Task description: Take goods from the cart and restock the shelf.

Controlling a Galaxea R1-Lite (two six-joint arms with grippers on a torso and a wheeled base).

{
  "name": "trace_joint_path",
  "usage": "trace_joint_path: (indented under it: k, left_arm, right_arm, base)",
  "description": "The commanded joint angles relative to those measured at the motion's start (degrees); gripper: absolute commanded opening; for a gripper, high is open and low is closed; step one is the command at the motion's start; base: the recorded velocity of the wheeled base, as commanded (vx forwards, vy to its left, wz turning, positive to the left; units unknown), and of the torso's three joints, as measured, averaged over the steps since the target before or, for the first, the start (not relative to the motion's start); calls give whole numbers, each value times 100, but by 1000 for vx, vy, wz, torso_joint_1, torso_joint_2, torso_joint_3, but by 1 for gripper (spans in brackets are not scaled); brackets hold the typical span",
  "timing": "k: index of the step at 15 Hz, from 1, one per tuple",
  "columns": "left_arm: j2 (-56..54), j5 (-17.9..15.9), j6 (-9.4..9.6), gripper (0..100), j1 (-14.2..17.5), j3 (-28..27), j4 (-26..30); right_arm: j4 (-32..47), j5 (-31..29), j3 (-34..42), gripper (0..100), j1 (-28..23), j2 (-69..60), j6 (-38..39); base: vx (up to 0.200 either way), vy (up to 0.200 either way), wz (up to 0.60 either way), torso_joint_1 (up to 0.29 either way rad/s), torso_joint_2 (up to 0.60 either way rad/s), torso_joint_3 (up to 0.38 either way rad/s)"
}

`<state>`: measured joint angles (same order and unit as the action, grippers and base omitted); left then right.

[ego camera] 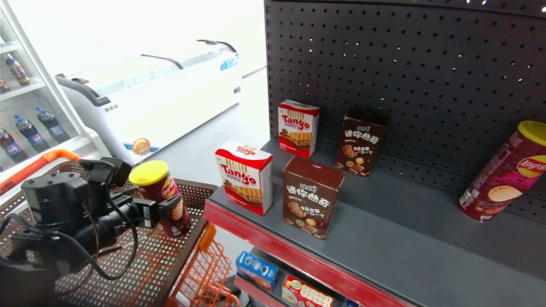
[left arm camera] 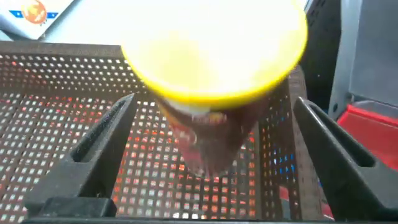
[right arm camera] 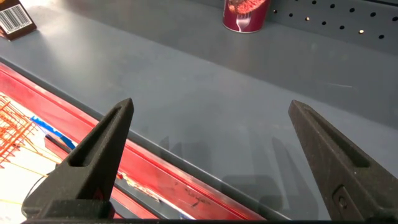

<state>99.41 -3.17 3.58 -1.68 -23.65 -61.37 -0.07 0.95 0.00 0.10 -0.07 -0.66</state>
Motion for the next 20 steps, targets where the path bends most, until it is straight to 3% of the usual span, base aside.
trace_joint_path:
  k: [1,8,16,17,20]
  left_arm:
    - [588,1,-7,100,-122,-219,-297]
    - [1889,1,-7,100,-122,-571,-1668]
    - [2170,9,2,100,-113,-922,-1800]
    - [2170,18,11,0,-113,-957,-1782]
    - [2152,18,2,0,-113,-949,-1721]
  right_arm:
    - [-1,2,0,100,-1,7,-4]
    - [-1,2,0,100,-1,7,-4]
    - [-1,2,0,100,-1,7,-4]
    - [-1,10,0,100,-1,7,-4]
    - [-1,2,0,100,-1,7,-4]
  base:
    - [0,0,0,0,0,0]
    - [0,0,0,0,0,0]
    - [0,0,0,0,0,0]
    - [0,0,0,0,0,0]
    - [0,0,0,0,0,0]
